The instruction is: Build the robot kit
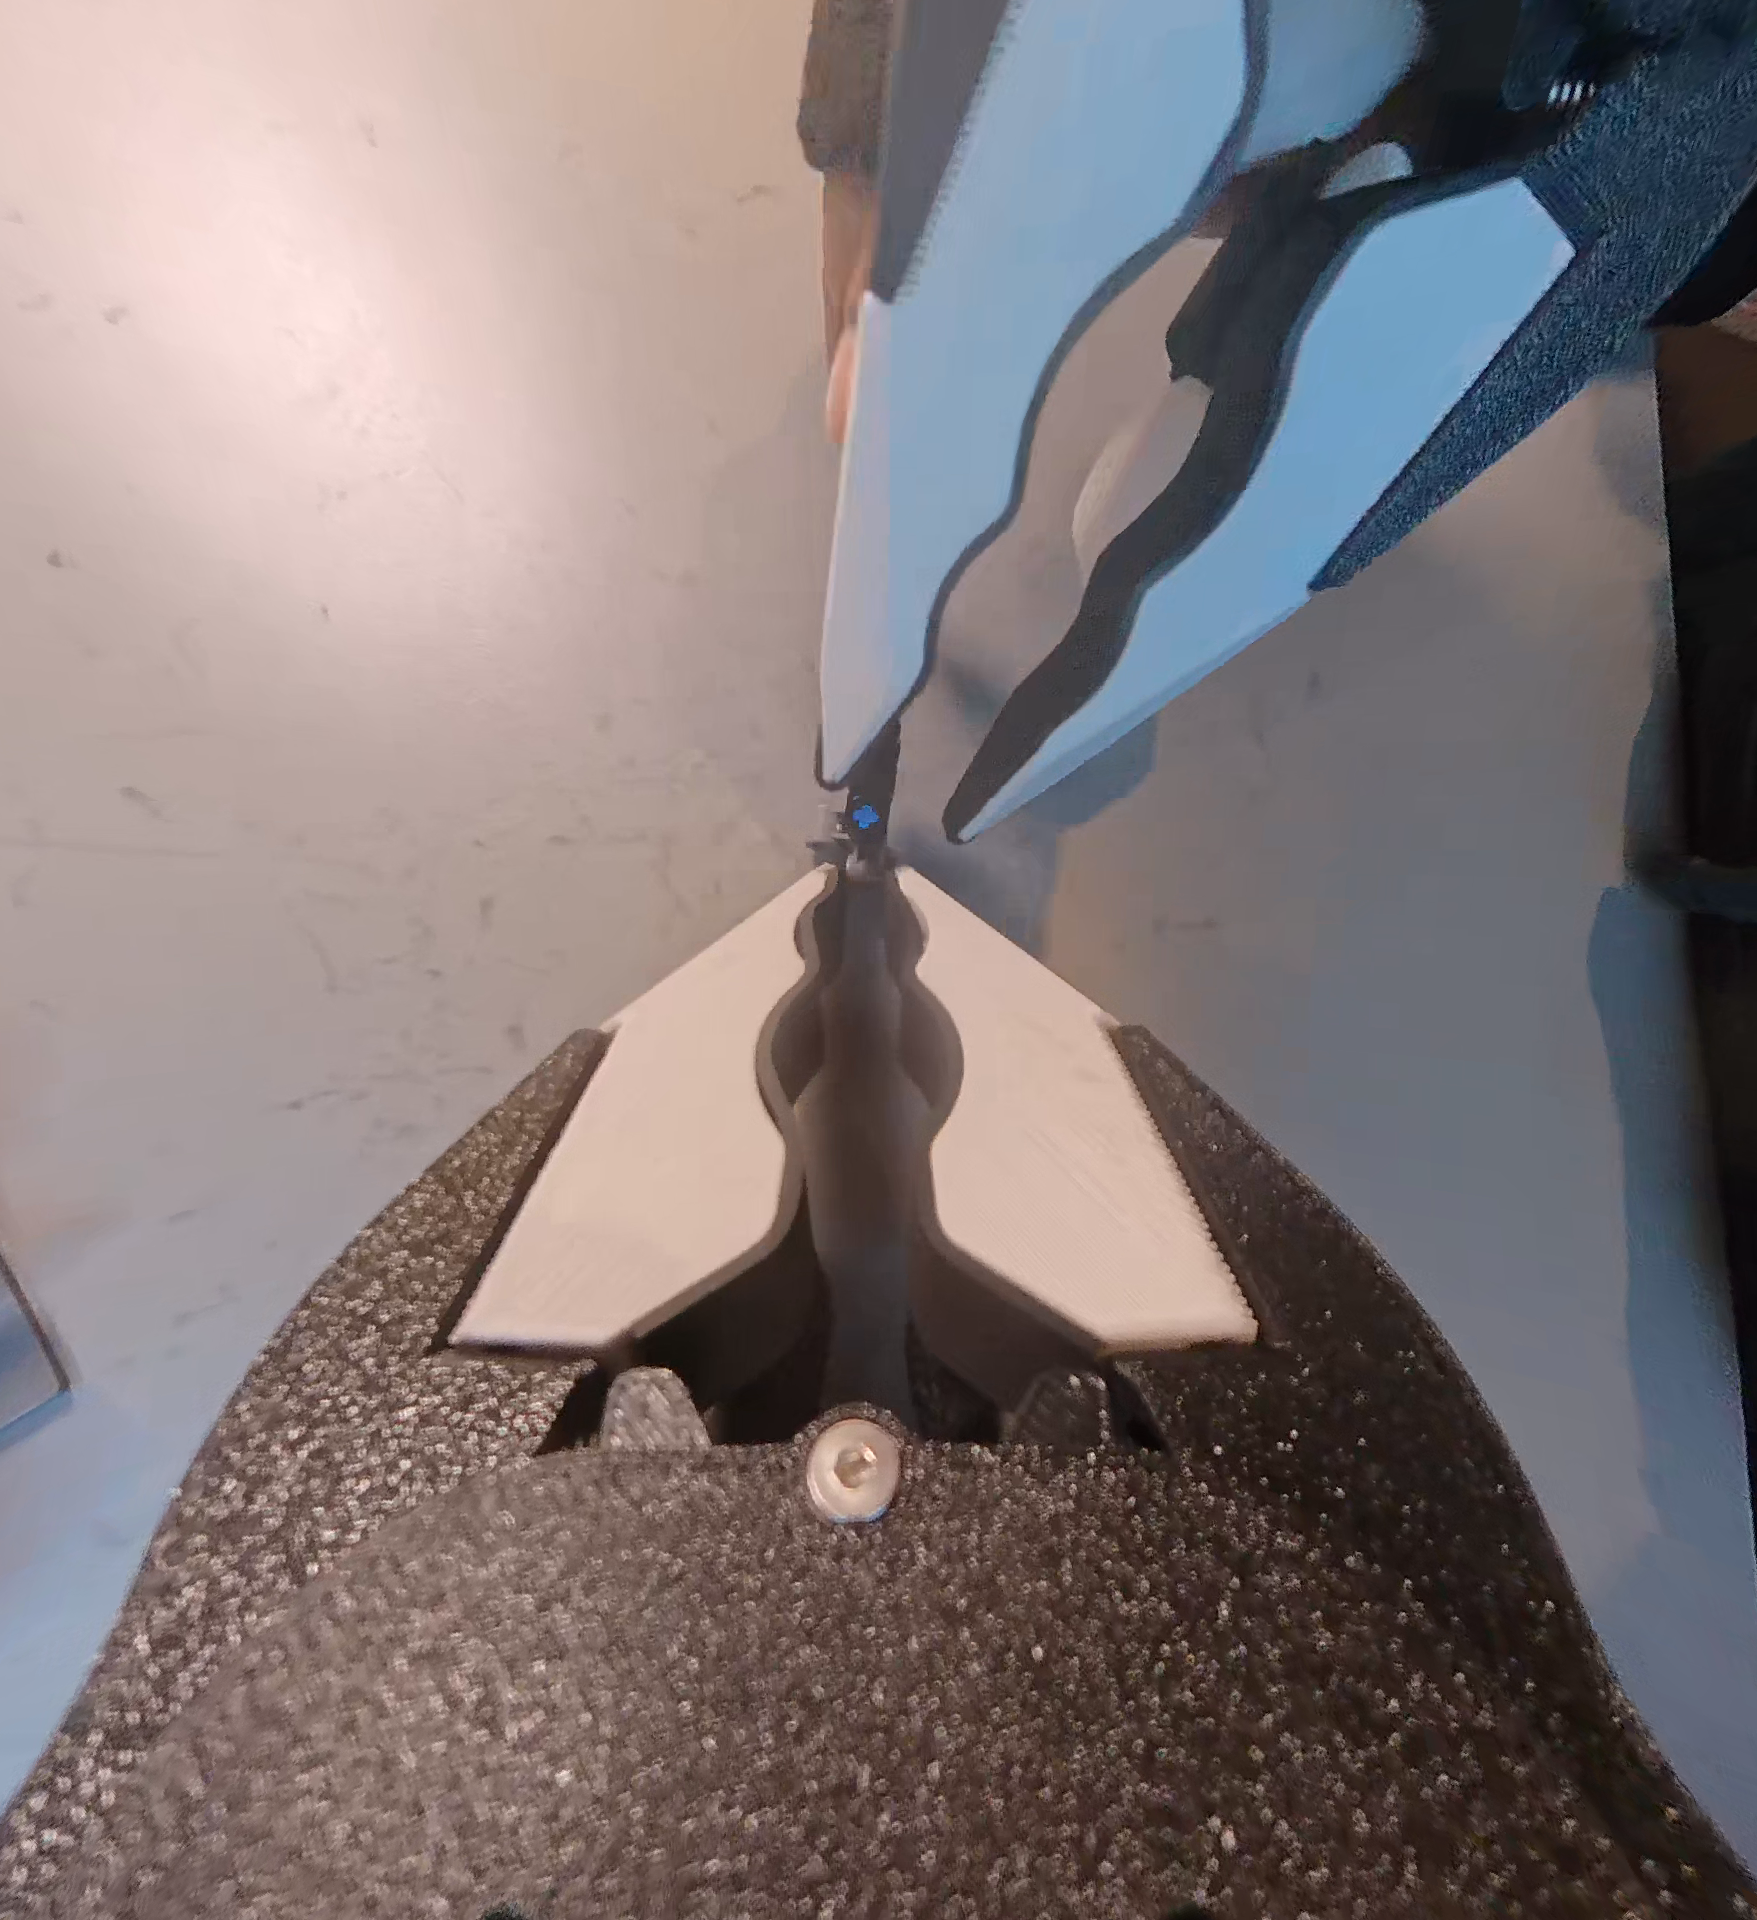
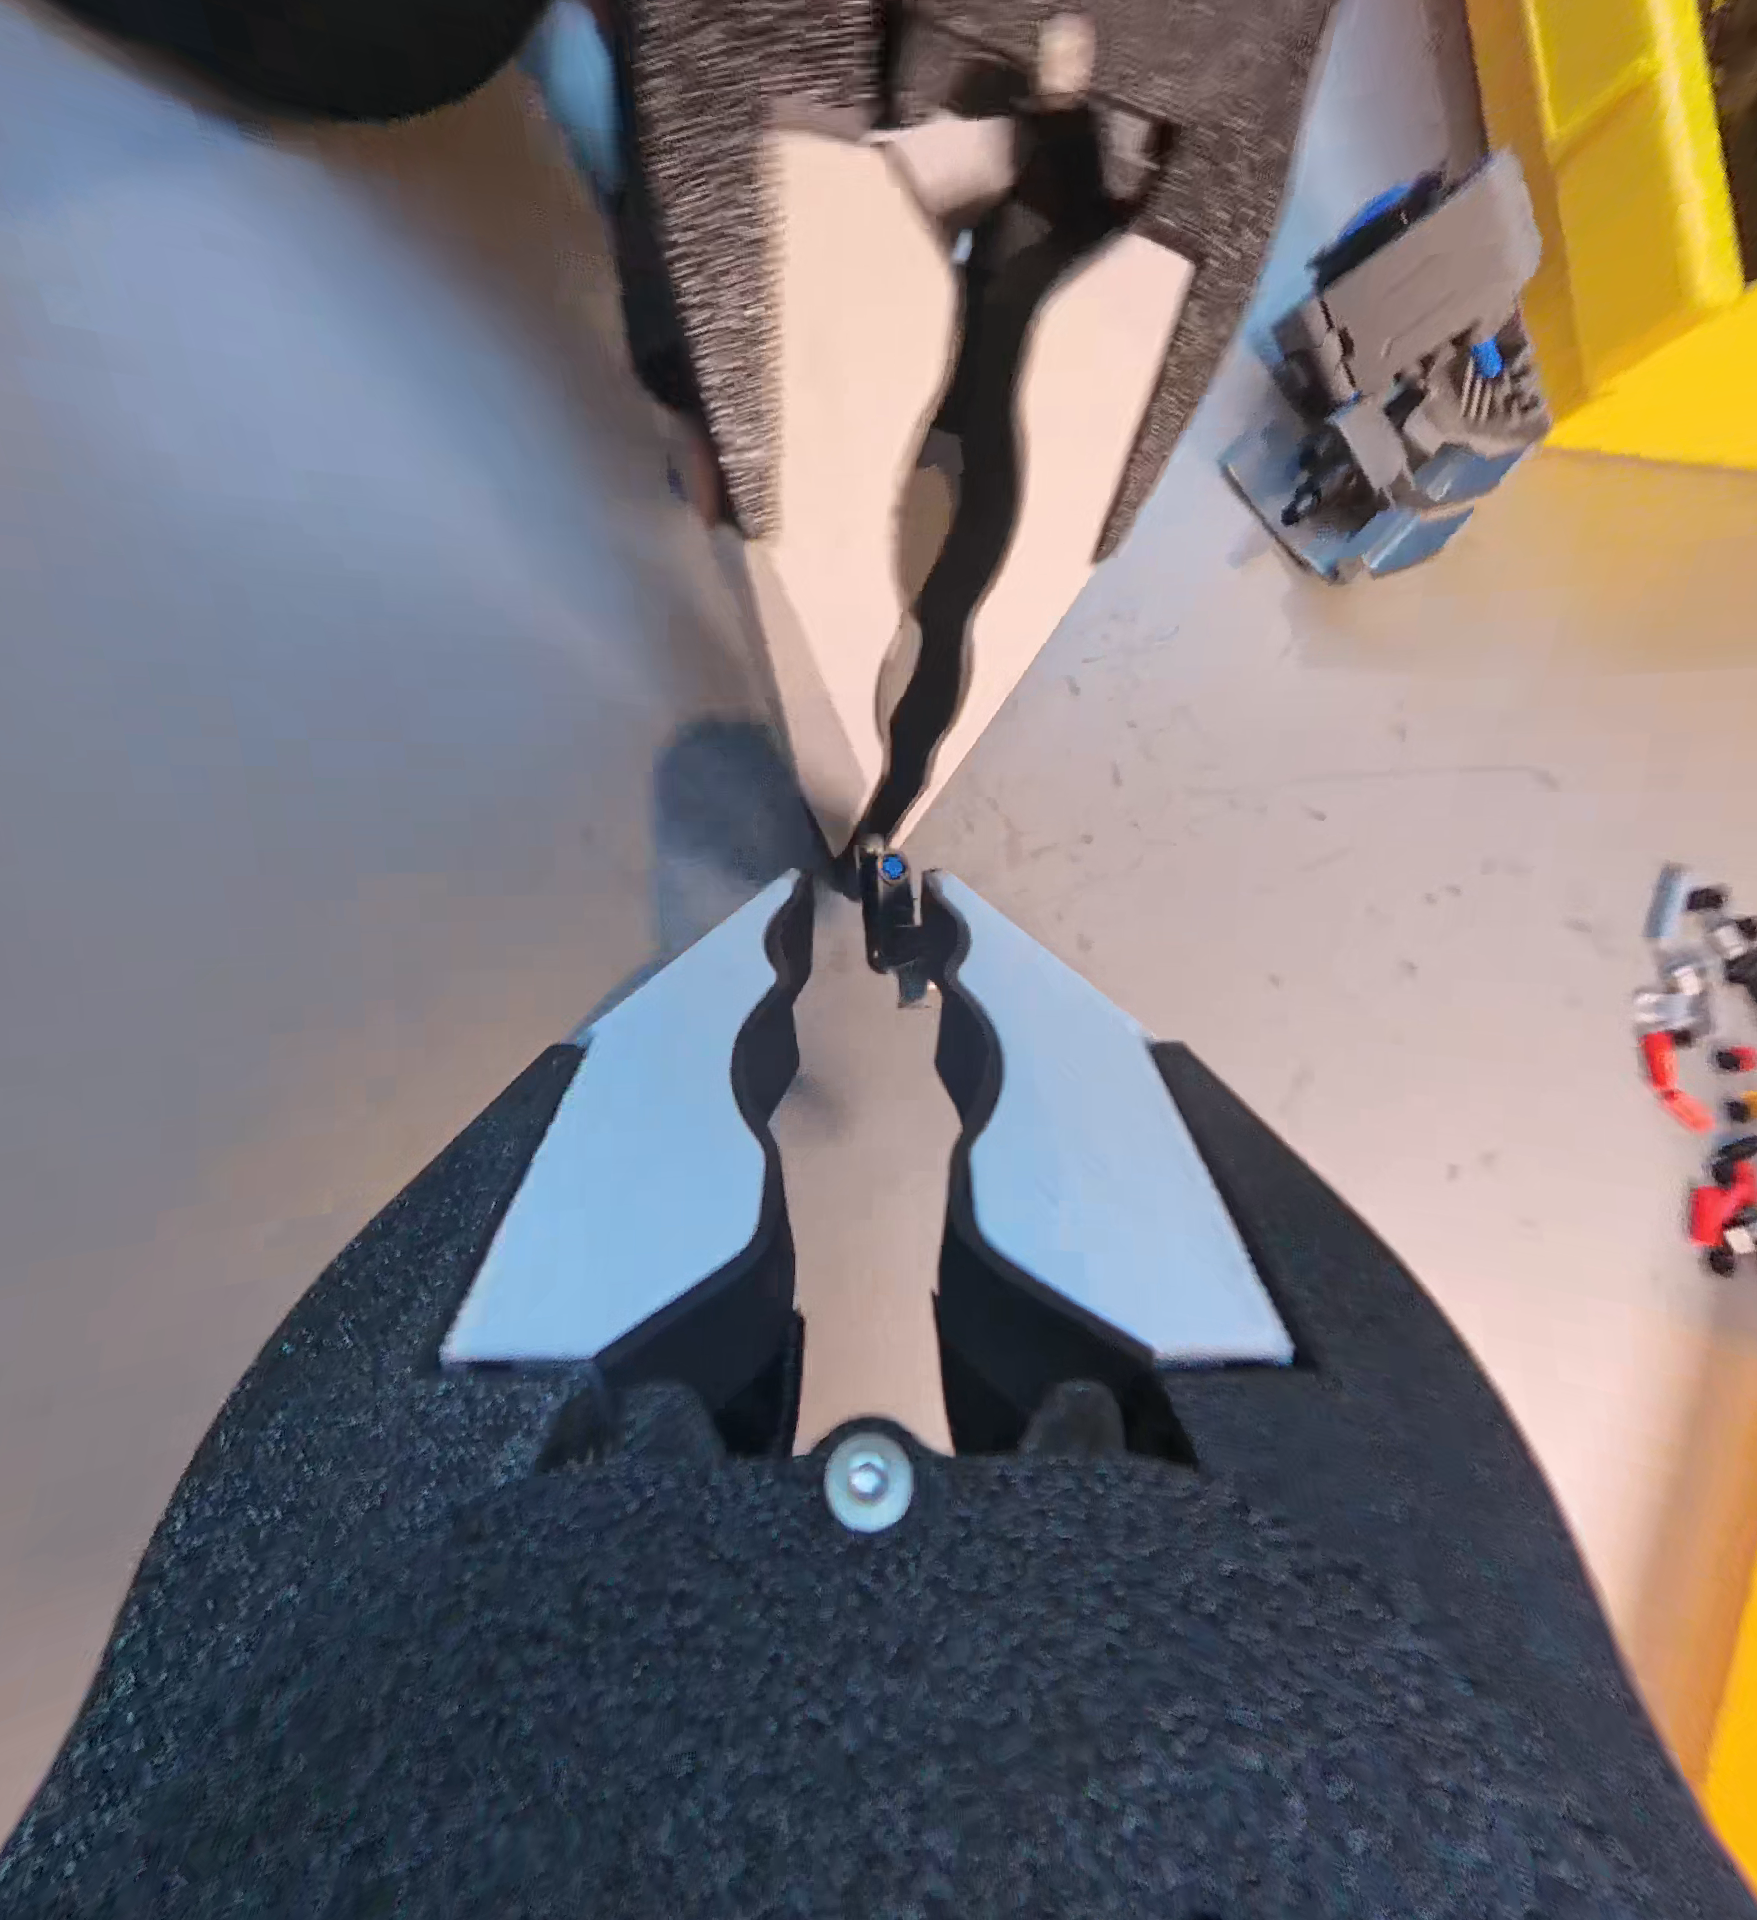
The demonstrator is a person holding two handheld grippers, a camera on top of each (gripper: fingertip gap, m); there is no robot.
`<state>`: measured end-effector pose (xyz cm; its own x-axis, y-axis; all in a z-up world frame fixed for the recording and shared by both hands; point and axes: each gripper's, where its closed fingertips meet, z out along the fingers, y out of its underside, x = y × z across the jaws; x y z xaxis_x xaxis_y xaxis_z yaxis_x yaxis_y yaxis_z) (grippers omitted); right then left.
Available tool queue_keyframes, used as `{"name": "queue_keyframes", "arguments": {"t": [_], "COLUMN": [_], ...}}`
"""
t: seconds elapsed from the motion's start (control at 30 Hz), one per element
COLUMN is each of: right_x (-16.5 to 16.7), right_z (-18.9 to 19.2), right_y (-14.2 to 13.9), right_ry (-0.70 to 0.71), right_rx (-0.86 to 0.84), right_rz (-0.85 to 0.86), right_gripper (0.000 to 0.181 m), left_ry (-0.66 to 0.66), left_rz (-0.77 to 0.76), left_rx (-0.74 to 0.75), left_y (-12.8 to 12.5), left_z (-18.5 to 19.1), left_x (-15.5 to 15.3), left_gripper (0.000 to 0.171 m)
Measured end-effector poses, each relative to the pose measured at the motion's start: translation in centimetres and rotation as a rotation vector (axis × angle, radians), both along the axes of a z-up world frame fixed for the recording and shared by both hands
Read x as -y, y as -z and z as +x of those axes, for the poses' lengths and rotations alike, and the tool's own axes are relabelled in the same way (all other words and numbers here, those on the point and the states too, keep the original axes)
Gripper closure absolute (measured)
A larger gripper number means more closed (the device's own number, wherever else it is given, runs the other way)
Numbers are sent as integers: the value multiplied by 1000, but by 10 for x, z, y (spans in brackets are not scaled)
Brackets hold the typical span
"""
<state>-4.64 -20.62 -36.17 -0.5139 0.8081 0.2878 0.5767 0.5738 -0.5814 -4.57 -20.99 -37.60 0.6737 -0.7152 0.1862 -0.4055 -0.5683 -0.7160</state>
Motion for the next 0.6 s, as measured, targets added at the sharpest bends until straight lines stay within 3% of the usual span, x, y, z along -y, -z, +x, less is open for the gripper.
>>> {"name": "queue_keyframes", "arguments": {"t": [0.1, 0.3, 0.47, 0.6], "right_x": [-4, 19, 21, 19], "right_z": [-3, 1, 4, 3], "right_y": [-8, -24, -23, -32], "right_ry": [-74, -286, -326, -301], "right_rx": [-121, -235, -199, -258], "right_rz": [171, 238, 246, 226], "right_gripper": [157, 149, 165, 166], "left_ry": [18, 75, 93, 86], "left_rz": [-42, -226, -254, -216], "left_rx": [75, 401, 487, 531], "left_y": [-5, -30, -40, -50], "left_z": [3, 11, 16, 16], "left_x": [4, 19, 23, 21], "left_gripper": [166, 165, 165, 165]}}
